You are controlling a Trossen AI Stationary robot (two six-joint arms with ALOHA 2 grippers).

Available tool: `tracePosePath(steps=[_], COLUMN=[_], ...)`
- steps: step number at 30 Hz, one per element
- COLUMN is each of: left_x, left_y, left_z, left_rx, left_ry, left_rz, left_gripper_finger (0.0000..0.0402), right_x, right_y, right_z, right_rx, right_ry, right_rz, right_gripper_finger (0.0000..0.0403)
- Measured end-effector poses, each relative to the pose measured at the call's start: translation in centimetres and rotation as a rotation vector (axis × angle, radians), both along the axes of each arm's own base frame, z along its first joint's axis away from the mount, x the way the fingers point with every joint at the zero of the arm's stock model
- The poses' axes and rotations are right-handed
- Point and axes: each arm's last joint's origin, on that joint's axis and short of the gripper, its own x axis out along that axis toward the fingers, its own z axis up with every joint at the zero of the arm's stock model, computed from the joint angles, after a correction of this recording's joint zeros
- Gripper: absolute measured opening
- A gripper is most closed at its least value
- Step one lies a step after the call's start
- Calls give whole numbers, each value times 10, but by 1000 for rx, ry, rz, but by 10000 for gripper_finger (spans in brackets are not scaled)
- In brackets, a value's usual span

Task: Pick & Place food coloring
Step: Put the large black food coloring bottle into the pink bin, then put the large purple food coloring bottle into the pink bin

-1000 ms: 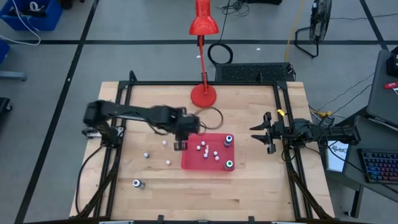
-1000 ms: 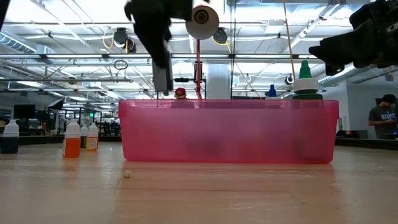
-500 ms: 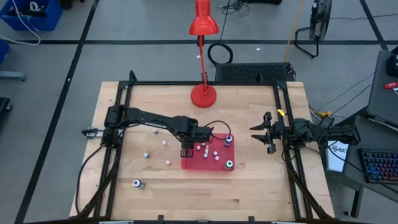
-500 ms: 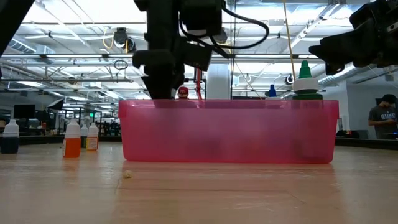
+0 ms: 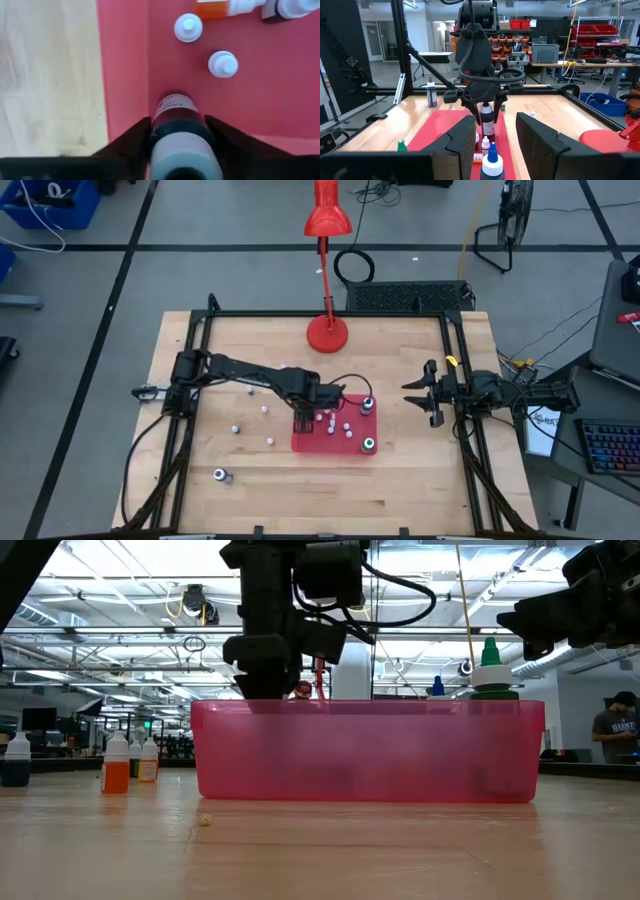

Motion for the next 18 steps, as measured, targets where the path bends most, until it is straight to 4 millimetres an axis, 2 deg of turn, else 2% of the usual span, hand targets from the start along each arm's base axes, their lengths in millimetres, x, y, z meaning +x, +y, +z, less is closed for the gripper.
tracePosePath(steps=[4,8,13,18], left_x=[-5,-13,-36,-64], left_y=[0,2,0,-20], left_z=[14,32,60,85], left_rx=[3,33,-24,-146], left_ry=[-10,-23,-5,76], left_rz=[11,53,197,385], left_gripper_finger=[266,316,345,350], right_x=[0,0,0,0], right_y=[0,0,0,0], right_z=[0,0,0,0], right_rx=[0,0,0,0], right_ry=[0,0,-1,-2], right_rz=[0,0,0,0], right_gripper_finger=[130,130,130,130])
